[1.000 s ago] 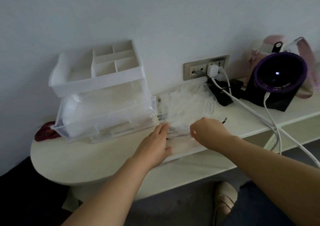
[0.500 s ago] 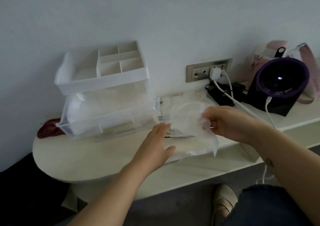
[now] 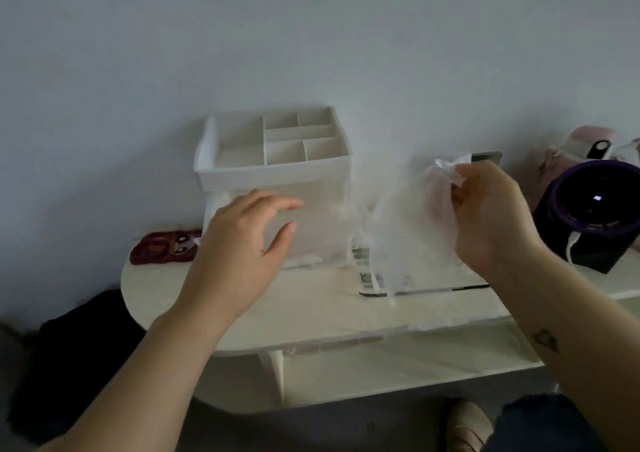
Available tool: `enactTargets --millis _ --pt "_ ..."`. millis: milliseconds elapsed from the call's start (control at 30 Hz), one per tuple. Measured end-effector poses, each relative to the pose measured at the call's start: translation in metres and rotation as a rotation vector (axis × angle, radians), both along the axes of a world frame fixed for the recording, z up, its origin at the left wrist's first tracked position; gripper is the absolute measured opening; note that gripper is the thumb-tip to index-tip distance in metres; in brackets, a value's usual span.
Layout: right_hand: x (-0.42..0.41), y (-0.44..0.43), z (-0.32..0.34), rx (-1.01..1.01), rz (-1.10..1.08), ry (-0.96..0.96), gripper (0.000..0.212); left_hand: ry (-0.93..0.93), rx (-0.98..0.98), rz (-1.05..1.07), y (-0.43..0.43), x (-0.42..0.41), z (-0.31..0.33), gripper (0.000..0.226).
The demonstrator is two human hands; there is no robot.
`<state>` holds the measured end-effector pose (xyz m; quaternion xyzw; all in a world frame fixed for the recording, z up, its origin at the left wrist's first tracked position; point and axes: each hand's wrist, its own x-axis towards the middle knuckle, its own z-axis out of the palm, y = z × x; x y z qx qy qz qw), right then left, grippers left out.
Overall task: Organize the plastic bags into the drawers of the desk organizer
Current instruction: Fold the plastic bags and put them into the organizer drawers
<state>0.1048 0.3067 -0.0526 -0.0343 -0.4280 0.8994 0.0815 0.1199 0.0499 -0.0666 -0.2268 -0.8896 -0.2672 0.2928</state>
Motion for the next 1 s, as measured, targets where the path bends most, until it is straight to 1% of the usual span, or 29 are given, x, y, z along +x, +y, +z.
enactTargets --millis 67,100,133,200,233,333,400,533,633,667,767,867,933,1000 --pt "-0.007 -0.018 0.015 0.121 -0.173 0.034 0.015 0.005 -0.091 0.113 -0.016 -0.006 -0.006 0.028" --pt "-0.010 -0.026 0.020 0.220 -0.224 0.069 0.014 0.000 -0.136 0.147 -0.021 -0.009 -0.010 0.030" --pt "-0.014 -0.037 0.024 0.389 -0.251 0.111 0.013 -0.018 -0.166 0.178 -0.027 -0.010 -0.014 0.032" --pt "-0.019 -0.063 0.026 0.770 -0.224 0.212 0.015 -0.091 -0.184 0.219 -0.036 -0.010 -0.020 0.032" --pt "-0.023 -0.079 0.027 0.920 -0.178 0.262 0.018 -0.130 -0.174 0.226 -0.042 -0.010 -0.023 0.029" --pt "-0.033 -0.115 0.021 1.235 -0.031 0.337 0.021 -0.169 -0.118 0.190 -0.047 -0.012 -0.030 0.015" --pt "-0.041 -0.135 0.015 1.375 0.039 0.344 0.021 -0.161 -0.077 0.168 -0.051 -0.012 -0.032 0.013" --pt "-0.054 -0.163 0.004 1.509 0.180 0.316 0.015 -0.143 -0.036 0.146 -0.057 -0.008 -0.034 0.011" --pt "-0.059 -0.178 0.000 1.562 0.292 0.292 0.018 -0.149 -0.002 0.146 -0.058 -0.006 -0.034 0.007" --pt "-0.060 -0.180 0.000 1.578 0.325 0.288 0.018 -0.157 0.010 0.147 -0.058 -0.005 -0.034 0.008" --pt "-0.061 -0.183 0.001 1.647 0.399 0.290 0.022 -0.187 0.062 0.150 -0.066 -0.005 -0.033 0.023" --pt "-0.058 -0.176 0.001 1.709 0.413 0.293 0.029 -0.200 0.147 0.121 -0.072 -0.004 -0.026 0.028" --pt "-0.055 -0.171 0.004 1.753 0.402 0.313 0.025 -0.156 0.208 0.106 -0.073 -0.005 -0.019 0.029" --pt "-0.052 -0.165 0.007 1.804 0.399 0.323 0.022 -0.091 0.197 0.121 -0.074 -0.009 -0.009 0.023"
